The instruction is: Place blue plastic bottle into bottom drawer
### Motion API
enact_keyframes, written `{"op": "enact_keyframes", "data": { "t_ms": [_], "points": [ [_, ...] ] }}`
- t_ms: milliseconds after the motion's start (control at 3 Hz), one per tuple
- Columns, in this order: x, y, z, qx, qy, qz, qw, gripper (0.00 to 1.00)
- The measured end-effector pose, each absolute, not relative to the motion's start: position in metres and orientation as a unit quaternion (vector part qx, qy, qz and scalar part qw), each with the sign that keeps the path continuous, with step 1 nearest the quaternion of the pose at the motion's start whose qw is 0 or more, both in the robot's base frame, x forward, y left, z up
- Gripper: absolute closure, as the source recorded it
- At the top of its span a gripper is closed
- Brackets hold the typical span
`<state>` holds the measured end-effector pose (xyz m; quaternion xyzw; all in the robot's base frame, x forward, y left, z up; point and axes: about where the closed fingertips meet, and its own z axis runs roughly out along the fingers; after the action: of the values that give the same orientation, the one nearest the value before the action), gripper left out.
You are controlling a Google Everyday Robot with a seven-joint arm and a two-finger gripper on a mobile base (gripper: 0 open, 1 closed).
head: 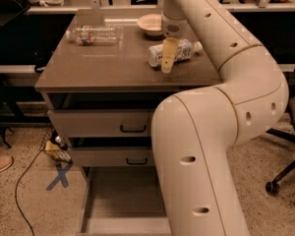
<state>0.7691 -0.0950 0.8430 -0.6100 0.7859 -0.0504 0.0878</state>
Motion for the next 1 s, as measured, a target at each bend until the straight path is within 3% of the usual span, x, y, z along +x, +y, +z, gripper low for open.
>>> {"op": "enact_keyframes", "data": {
  "t_ms": [333,1000],
  "points": [
    [0.774,-0.103,0.837,-0.604,0.791,-0.048,0.089,0.17],
    [0.770,-0.129,0.846,-0.588,0.801,-0.037,0.109,0.63]
  ]
}}
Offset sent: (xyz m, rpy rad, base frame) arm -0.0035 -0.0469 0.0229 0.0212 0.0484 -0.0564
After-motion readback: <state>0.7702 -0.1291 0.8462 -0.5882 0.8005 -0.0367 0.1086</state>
